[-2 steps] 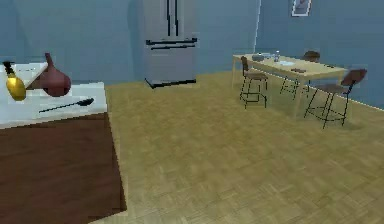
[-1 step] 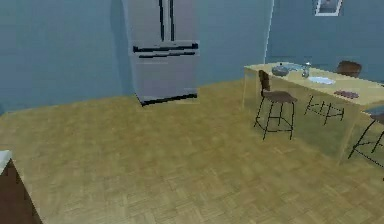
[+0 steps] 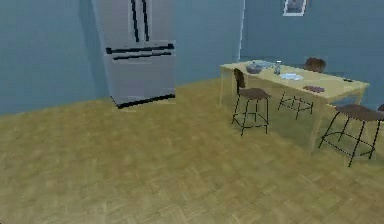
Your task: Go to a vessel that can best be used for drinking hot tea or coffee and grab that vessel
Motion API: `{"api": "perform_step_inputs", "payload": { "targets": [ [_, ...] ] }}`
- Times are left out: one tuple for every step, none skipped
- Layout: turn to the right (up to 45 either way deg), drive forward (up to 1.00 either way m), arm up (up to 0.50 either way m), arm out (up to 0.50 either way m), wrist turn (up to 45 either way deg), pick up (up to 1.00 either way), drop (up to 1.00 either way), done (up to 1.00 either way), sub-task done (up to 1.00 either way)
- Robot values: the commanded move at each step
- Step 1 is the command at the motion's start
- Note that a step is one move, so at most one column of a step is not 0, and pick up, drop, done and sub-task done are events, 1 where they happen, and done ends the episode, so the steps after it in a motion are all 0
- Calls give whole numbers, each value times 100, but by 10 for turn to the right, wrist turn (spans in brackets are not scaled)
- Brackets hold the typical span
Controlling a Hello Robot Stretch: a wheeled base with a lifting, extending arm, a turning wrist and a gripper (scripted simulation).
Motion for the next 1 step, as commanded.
{"api": "perform_step_inputs", "payload": {
  "targets": [
    [0,20,0,0,0,0,0,0,0]
  ]
}}
